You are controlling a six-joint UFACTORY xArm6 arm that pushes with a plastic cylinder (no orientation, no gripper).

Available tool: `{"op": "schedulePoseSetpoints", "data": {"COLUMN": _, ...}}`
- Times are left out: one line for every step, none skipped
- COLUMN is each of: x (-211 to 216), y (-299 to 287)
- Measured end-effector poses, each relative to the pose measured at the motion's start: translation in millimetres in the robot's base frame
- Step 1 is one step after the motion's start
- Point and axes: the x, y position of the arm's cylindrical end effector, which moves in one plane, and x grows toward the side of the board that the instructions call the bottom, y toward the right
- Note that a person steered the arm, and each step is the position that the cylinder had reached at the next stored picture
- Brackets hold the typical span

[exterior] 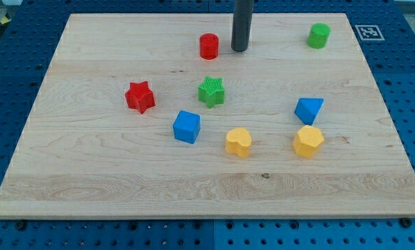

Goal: Push the red circle to the left and down slightly

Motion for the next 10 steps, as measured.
{"op": "schedulePoseSetpoints", "data": {"x": 0.0, "y": -18.4}}
{"op": "schedulePoseSetpoints", "data": {"x": 0.0, "y": -32.0}}
{"op": "schedulePoseSetpoints", "data": {"x": 0.0, "y": -38.3}}
{"op": "schedulePoseSetpoints", "data": {"x": -2.3, "y": -37.6}}
{"op": "schedulePoseSetpoints", "data": {"x": -16.8, "y": -38.7}}
{"op": "schedulePoseSetpoints", "data": {"x": -24.9, "y": -48.7}}
{"op": "schedulePoseSetpoints", "data": {"x": -29.8, "y": -58.6}}
{"op": "schedulePoseSetpoints", "data": {"x": -26.8, "y": -58.6}}
{"op": "schedulePoseSetpoints", "data": {"x": -12.4, "y": -58.6}}
{"op": "schedulePoseSetpoints", "data": {"x": -4.0, "y": -58.6}}
